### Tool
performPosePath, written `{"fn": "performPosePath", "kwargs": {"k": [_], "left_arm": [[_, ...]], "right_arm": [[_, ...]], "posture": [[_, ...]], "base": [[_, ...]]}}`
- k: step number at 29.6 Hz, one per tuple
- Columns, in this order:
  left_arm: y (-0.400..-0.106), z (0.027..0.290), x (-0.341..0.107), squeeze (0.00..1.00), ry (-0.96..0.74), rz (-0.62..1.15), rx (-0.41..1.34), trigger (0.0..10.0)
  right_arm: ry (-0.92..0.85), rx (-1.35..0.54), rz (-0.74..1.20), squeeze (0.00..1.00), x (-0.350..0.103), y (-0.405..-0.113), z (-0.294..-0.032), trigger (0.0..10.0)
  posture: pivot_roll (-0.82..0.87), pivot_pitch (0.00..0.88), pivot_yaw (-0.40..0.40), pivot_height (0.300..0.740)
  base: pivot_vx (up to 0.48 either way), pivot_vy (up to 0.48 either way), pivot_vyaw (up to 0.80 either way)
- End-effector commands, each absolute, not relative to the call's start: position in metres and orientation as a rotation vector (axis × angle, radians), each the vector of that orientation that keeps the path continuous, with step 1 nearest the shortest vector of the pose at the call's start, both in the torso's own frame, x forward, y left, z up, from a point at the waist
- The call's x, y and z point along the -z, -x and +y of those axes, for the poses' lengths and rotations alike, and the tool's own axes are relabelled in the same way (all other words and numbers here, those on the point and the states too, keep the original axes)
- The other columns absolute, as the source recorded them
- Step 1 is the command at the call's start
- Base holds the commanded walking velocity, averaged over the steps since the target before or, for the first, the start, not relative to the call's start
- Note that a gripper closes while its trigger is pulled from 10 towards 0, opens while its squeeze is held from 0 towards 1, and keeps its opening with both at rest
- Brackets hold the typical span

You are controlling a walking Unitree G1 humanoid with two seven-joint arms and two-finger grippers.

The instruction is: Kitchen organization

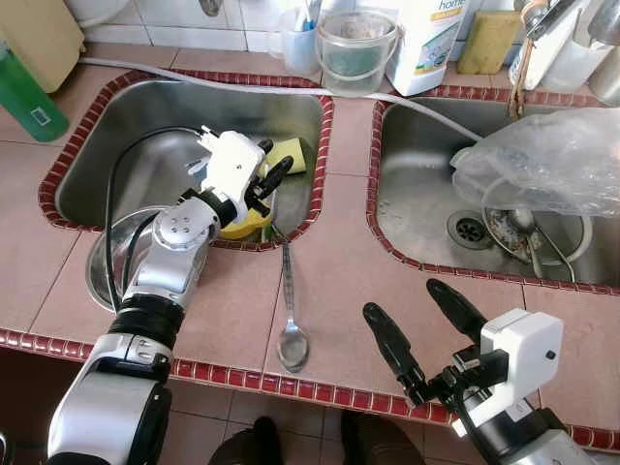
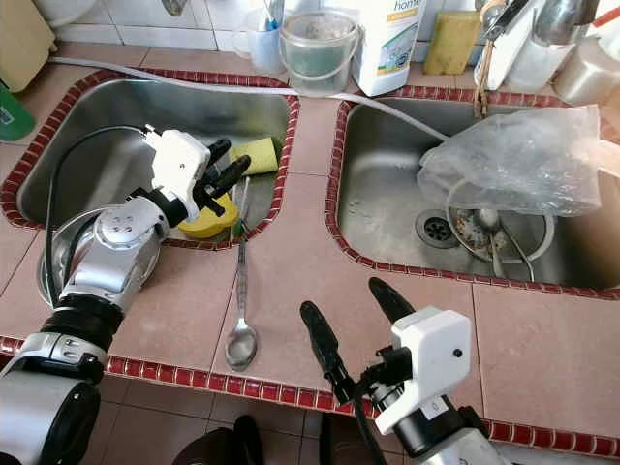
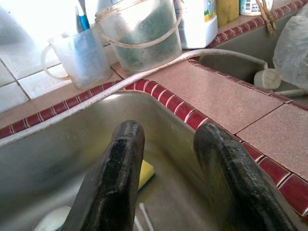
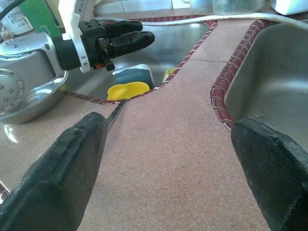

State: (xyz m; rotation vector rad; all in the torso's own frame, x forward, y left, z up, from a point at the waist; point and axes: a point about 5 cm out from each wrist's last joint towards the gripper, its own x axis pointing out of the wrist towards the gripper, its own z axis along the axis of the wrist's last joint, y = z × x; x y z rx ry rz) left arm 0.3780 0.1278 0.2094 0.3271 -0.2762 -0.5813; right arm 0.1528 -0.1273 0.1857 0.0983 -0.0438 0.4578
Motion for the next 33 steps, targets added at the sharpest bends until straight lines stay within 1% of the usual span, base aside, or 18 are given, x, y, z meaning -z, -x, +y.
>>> {"fn": "performPosePath", "kwargs": {"k": [1, 7, 8, 9, 10, 16, 17, 18, 20, 23, 25, 33], "left_arm": [[-0.377, 0.132, -0.211, 1.00, -0.330, -0.277, 0.586, 10.0], [-0.377, 0.132, -0.216, 1.00, -0.325, -0.290, 0.578, 10.0], [-0.376, 0.132, -0.218, 0.52, -0.321, -0.300, 0.572, 10.0], [-0.376, 0.132, -0.219, 0.52, -0.318, -0.304, 0.570, 10.0], [-0.375, 0.133, -0.221, 0.00, -0.314, -0.310, 0.564, 10.0], [-0.371, 0.135, -0.225, 0.00, -0.266, -0.324, 0.528, 10.0], [-0.369, 0.137, -0.225, 0.00, -0.258, -0.327, 0.509, 10.0], [-0.369, 0.137, -0.225, 0.00, -0.258, -0.327, 0.509, 10.0], [-0.365, 0.141, -0.223, 0.00, -0.244, -0.323, 0.471, 10.0], [-0.361, 0.146, -0.224, 0.00, -0.194, -0.323, 0.428, 10.0], [-0.357, 0.150, -0.225, 0.00, -0.178, -0.326, 0.372, 10.0], [-0.344, 0.155, -0.223, 0.00, -0.138, -0.321, 0.296, 10.0]], "right_arm": [[-0.102, -0.455, -0.030, 0.00, -0.183, -0.152, -0.129, 10.0], [-0.101, -0.456, -0.034, 0.00, -0.182, -0.155, -0.129, 10.0], [-0.100, -0.457, -0.040, 0.00, -0.182, -0.157, -0.129, 10.0], [-0.100, -0.458, -0.042, 0.00, -0.182, -0.158, -0.129, 10.0], [-0.099, -0.457, -0.047, 0.00, -0.182, -0.159, -0.129, 10.0], [-0.091, -0.437, -0.099, 0.00, -0.183, -0.175, -0.131, 10.0], [-0.083, -0.424, -0.123, 0.00, -0.184, -0.184, -0.133, 10.0], [-0.083, -0.424, -0.123, 0.00, -0.184, -0.184, -0.133, 10.0], [-0.079, -0.398, -0.164, 0.00, -0.186, -0.200, -0.135, 10.0], [-0.071, -0.394, -0.196, 0.00, -0.187, -0.212, -0.135, 10.0], [-0.070, -0.383, -0.225, 0.00, -0.188, -0.225, -0.133, 10.0], [-0.078, -0.342, -0.276, 0.00, -0.187, -0.253, -0.134, 10.0]], "posture": [[-0.28, 0.258, 0.026, 0.740], [-0.27, 0.245, 0.029, 0.740], [-0.27, 0.240, 0.030, 0.740], [-0.27, 0.240, 0.030, 0.740], [-0.26, 0.232, 0.030, 0.740], [-0.24, 0.203, 0.035, 0.740], [-0.23, 0.191, 0.033, 0.740], [-0.23, 0.191, 0.033, 0.740], [-0.21, 0.174, 0.034, 0.740], [-0.20, 0.159, 0.032, 0.740], [-0.18, 0.143, 0.025, 0.740], [-0.15, 0.113, 0.012, 0.740]], "base": [[0.000, 0.000, 0.00], [0.000, 0.000, 0.00], [0.000, 0.000, 0.00], [0.000, 0.000, 0.00], [0.000, 0.000, 0.00], [0.000, 0.000, 0.00], [0.000, 0.000, 0.00], [0.000, 0.000, 0.00], [0.000, 0.000, 0.00], [0.000, 0.000, 0.00], [0.000, 0.000, 0.00], [0.000, 0.000, 0.00]]}}
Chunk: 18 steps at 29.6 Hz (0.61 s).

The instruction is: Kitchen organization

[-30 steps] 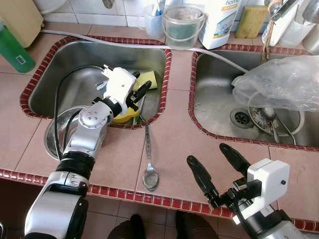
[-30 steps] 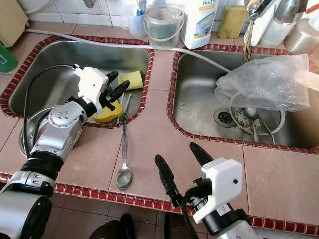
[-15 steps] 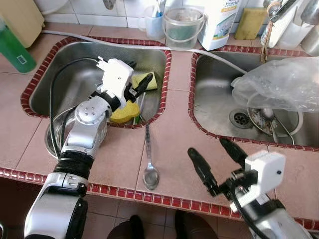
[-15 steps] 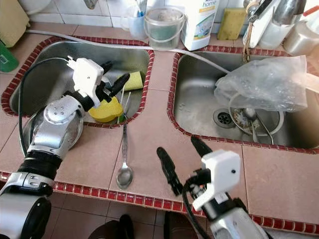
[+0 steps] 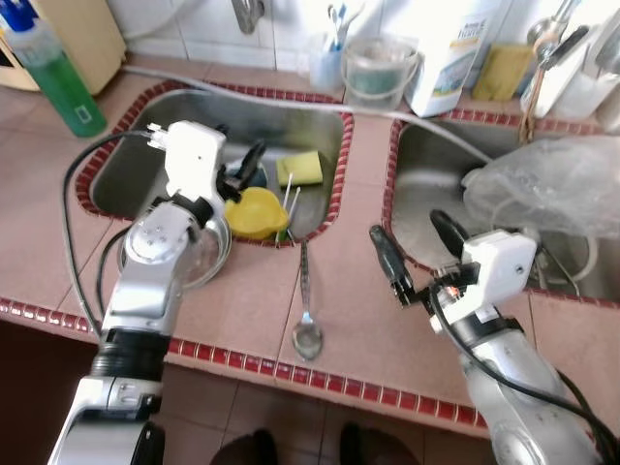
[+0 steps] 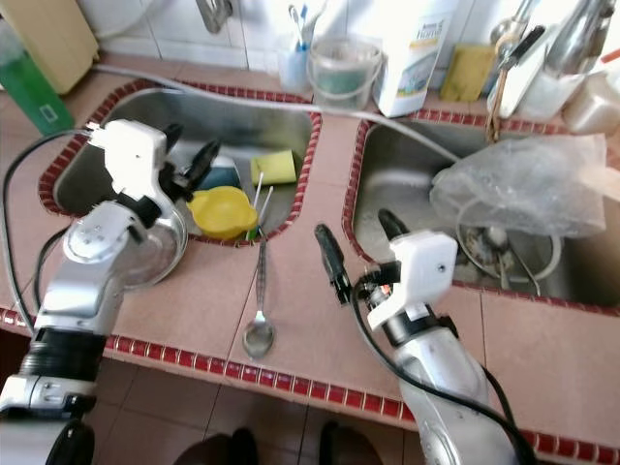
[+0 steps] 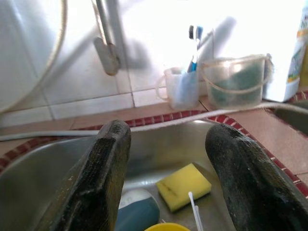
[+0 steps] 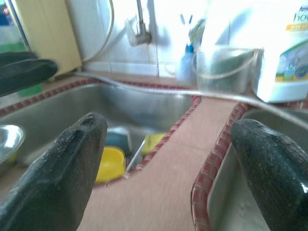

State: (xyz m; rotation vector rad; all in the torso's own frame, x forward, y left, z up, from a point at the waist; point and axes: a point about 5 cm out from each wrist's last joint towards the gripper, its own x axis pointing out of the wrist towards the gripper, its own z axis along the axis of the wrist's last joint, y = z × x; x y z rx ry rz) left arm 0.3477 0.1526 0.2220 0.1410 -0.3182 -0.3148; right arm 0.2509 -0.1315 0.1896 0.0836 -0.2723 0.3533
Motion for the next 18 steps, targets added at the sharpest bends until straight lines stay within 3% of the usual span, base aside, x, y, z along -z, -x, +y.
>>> {"fn": "performPosePath", "kwargs": {"k": [1, 13, 18], "left_arm": [[-0.343, 0.154, -0.223, 0.00, -0.140, -0.319, 0.292, 10.0], [-0.321, 0.157, -0.188, 0.00, -0.052, -0.260, 0.118, 10.0], [-0.315, 0.158, -0.176, 0.00, -0.130, -0.251, 0.071, 10.0]], "right_arm": [[-0.079, -0.341, -0.279, 0.00, -0.187, -0.255, -0.134, 10.0], [-0.066, -0.170, -0.328, 0.00, -0.175, -0.285, -0.143, 10.0], [-0.049, -0.119, -0.331, 0.00, -0.168, -0.292, -0.147, 10.0]], "posture": [[-0.15, 0.113, 0.011, 0.740], [-0.10, 0.061, -0.006, 0.740], [-0.09, 0.034, -0.009, 0.740]], "base": [[0.000, 0.000, 0.00], [0.000, 0.000, 0.00], [0.000, 0.000, 0.00]]}}
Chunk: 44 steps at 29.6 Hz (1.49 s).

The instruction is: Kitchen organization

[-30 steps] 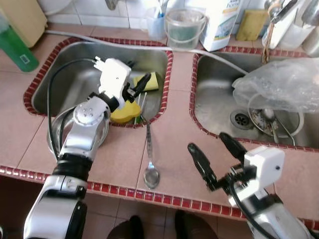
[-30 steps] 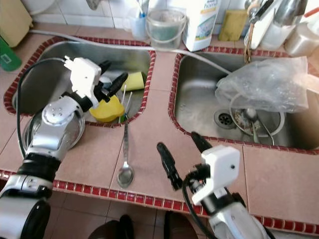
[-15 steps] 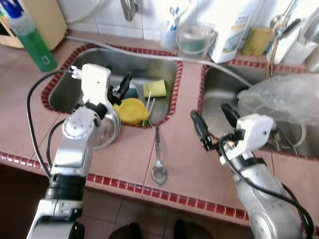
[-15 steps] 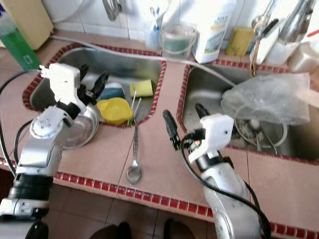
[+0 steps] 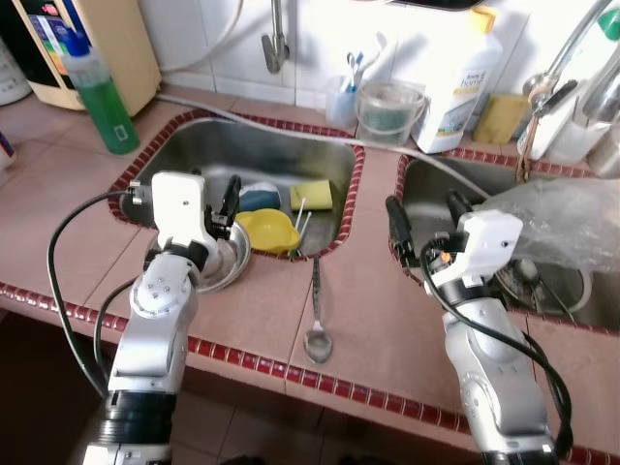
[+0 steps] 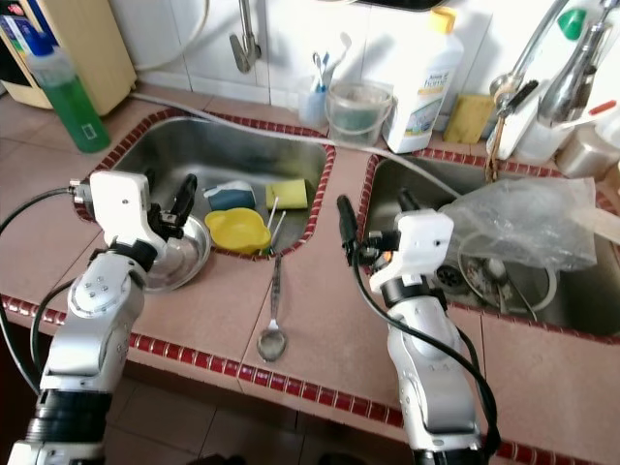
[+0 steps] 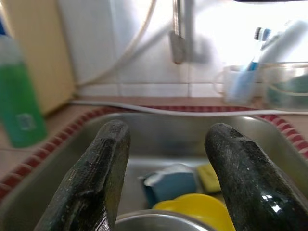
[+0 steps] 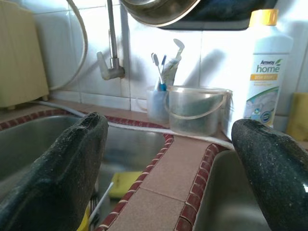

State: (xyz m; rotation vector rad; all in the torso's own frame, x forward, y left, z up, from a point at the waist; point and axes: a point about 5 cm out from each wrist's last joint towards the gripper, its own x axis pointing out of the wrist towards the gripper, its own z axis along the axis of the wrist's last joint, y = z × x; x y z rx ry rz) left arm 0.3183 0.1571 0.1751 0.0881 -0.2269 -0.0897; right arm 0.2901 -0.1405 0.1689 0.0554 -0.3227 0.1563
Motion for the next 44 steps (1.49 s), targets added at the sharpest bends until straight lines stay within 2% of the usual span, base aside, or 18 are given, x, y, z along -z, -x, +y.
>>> {"fn": "performPosePath", "kwargs": {"k": [1, 4, 7, 20, 28, 32, 44], "left_arm": [[-0.313, 0.161, -0.174, 0.00, -0.125, -0.249, 0.050, 10.0], [-0.312, 0.165, -0.169, 0.00, -0.090, -0.231, 0.028, 10.0], [-0.310, 0.164, -0.157, 0.00, -0.136, -0.238, 0.015, 10.0], [-0.307, 0.147, -0.143, 0.00, -0.123, -0.247, 0.019, 10.0], [-0.308, 0.150, -0.139, 0.00, -0.090, -0.234, 0.013, 10.0], [-0.307, 0.149, -0.138, 0.00, -0.130, -0.238, 0.040, 10.0], [-0.297, 0.152, -0.133, 0.00, -0.180, -0.236, 0.079, 10.0]], "right_arm": [[-0.047, -0.100, -0.333, 0.00, -0.167, -0.293, -0.149, 10.0], [-0.053, -0.069, -0.333, 0.00, -0.164, -0.295, -0.153, 10.0], [-0.031, -0.024, -0.329, 0.00, -0.156, -0.299, -0.156, 10.0], [-0.024, -0.016, -0.335, 0.00, -0.144, -0.302, -0.147, 10.0], [-0.016, -0.013, -0.332, 0.00, -0.138, -0.301, -0.148, 10.0], [-0.012, -0.010, -0.335, 0.00, -0.138, -0.300, -0.151, 10.0], [0.016, -0.097, -0.298, 0.00, -0.134, -0.287, -0.147, 10.0]], "posture": [[-0.09, 0.028, -0.011, 0.740], [-0.09, 0.022, -0.012, 0.740], [-0.09, 0.008, -0.013, 0.740], [-0.09, 0.000, -0.012, 0.740], [-0.10, 0.000, -0.010, 0.740], [-0.10, 0.000, -0.011, 0.740], [-0.09, 0.027, -0.012, 0.740]], "base": [[0.000, 0.000, 0.00], [0.000, 0.000, 0.00], [0.000, 0.000, 0.00], [0.000, 0.000, 0.00], [0.000, 0.000, 0.00], [0.000, 0.000, 0.00], [0.000, 0.000, 0.00]]}}
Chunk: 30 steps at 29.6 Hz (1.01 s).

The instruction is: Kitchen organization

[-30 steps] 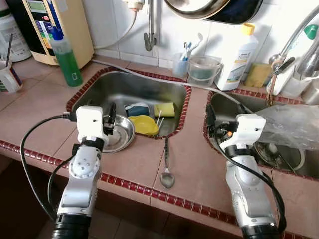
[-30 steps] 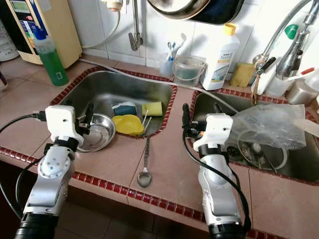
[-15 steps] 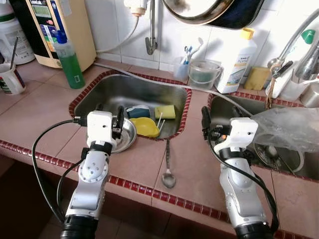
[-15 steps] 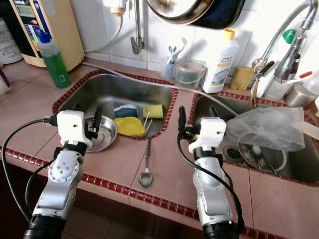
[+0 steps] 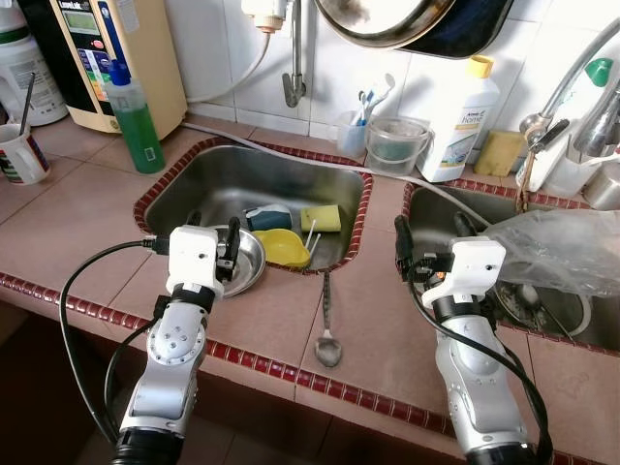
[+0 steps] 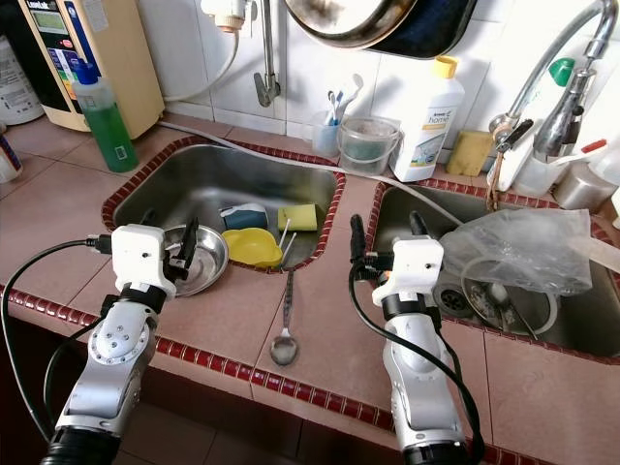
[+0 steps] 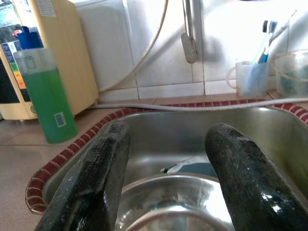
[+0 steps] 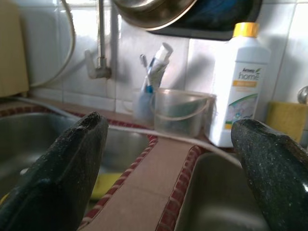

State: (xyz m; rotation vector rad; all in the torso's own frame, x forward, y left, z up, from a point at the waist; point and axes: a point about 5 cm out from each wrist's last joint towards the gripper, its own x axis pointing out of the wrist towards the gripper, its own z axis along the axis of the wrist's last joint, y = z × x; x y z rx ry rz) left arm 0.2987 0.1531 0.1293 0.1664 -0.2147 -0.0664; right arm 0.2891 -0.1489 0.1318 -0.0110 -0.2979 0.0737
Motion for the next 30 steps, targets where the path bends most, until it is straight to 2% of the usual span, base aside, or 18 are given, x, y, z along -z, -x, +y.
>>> {"fn": "performPosePath", "kwargs": {"k": [1, 3, 13, 22, 30], "left_arm": [[-0.297, 0.152, -0.133, 0.00, -0.180, -0.236, 0.079, 10.0], [-0.292, 0.152, -0.132, 0.00, -0.199, -0.233, 0.102, 10.0], [-0.290, 0.151, -0.136, 0.00, -0.176, -0.230, 0.121, 10.0], [-0.287, 0.152, -0.138, 0.00, -0.204, -0.232, 0.161, 10.0], [-0.281, 0.150, -0.139, 0.00, -0.223, -0.234, 0.194, 10.0]], "right_arm": [[0.016, -0.097, -0.298, 0.00, -0.134, -0.287, -0.147, 10.0], [0.024, -0.169, -0.280, 0.00, -0.131, -0.279, -0.141, 10.0], [0.051, -0.232, -0.250, 0.00, -0.132, -0.273, -0.141, 10.0], [0.076, -0.508, -0.190, 0.00, -0.134, -0.248, -0.126, 10.0], [0.055, -0.636, -0.161, 0.00, -0.139, -0.236, -0.117, 10.0]], "posture": [[-0.09, 0.027, -0.012, 0.740], [-0.09, 0.032, -0.009, 0.740], [-0.09, 0.050, -0.007, 0.740], [-0.10, 0.047, -0.009, 0.740], [-0.10, 0.045, -0.020, 0.740]], "base": [[0.000, 0.000, 0.00], [0.000, 0.000, 0.00], [0.000, 0.000, 0.00], [0.000, 0.000, 0.00], [0.000, 0.000, 0.00]]}}
